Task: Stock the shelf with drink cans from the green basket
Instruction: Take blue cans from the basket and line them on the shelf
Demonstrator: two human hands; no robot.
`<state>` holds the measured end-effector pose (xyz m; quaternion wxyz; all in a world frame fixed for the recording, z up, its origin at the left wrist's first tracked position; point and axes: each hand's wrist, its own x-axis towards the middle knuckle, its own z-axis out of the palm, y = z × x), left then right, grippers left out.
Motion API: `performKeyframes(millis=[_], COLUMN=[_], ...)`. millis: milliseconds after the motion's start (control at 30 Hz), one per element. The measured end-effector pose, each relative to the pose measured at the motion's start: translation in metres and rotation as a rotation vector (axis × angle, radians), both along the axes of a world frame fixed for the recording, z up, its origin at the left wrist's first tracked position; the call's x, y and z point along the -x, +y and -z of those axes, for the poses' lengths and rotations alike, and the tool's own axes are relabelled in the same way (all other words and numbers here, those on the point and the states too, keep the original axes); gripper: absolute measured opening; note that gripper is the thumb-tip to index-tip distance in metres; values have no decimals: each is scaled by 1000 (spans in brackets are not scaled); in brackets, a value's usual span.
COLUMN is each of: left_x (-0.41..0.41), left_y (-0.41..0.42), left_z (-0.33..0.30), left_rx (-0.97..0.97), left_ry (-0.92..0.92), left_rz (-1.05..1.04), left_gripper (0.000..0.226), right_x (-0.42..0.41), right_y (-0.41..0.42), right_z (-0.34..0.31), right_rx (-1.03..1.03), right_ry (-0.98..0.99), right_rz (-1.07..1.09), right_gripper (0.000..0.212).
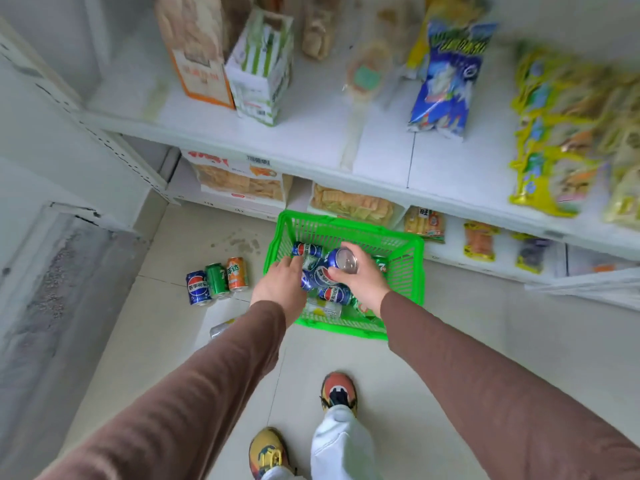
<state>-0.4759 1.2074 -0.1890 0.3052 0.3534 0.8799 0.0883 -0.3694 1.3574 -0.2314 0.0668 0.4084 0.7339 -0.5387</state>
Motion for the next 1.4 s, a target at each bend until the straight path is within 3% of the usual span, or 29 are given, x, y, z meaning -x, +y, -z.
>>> performKeyframes(millis=[100,333,600,767,967,1100,1400], left_x=[-1,-6,-9,5,20,31,49], left_y=[15,43,86,137,220,266,326], left_z=[-100,-314,-452,-475,-471,-467,-452], left_rx=[-96,-326,-540,-579,-504,-476,-442], left_ry=[9,83,289,279,249,226,167], left_rz=[14,108,230,216,176,117,37], left_gripper=[61,69,69,66,67,67,68], right_x=[-11,-27,-40,-22,1,21,60], right_y=[12,30,71,131,222,272,327], right_z=[-107,-344,-507,-534,-519,-507,-487], right_rx=[-17,-192,-312,-403,-398,-401,-417], right_ry=[76,279,483,485,404,398,459], right_rz=[41,146,198,255,284,261,297], right_gripper=[72,60,45,44,55,51,48])
